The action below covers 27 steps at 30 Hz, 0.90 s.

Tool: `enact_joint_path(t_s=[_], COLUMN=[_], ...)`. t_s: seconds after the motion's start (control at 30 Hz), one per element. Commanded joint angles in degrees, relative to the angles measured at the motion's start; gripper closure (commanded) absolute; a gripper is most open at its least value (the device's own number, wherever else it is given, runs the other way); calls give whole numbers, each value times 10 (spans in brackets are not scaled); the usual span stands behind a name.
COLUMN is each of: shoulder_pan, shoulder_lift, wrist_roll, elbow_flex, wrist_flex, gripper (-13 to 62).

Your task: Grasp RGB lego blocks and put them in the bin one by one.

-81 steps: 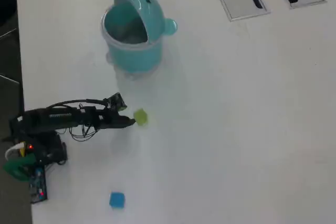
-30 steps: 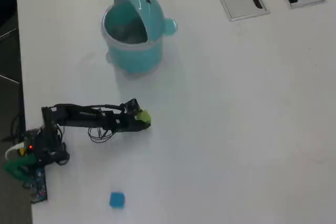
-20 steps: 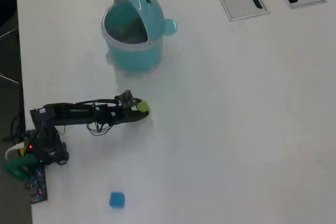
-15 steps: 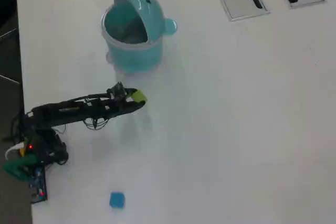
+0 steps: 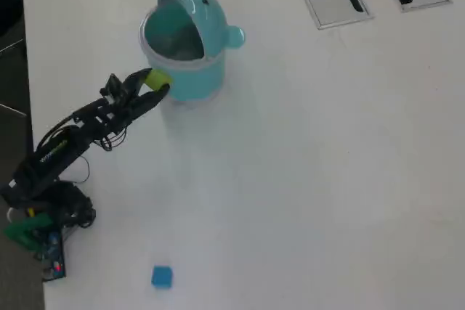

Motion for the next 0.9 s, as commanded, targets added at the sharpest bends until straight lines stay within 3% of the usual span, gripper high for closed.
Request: enact_joint_path(t_s=[0.0,0.87], shoulder_pan=[-18,-127], shoulder_lift=[5,-386], wrist_roll=[-4,-91], elbow_flex=[-97,-433], wrist_flex=[5,-34], gripper=[345,370])
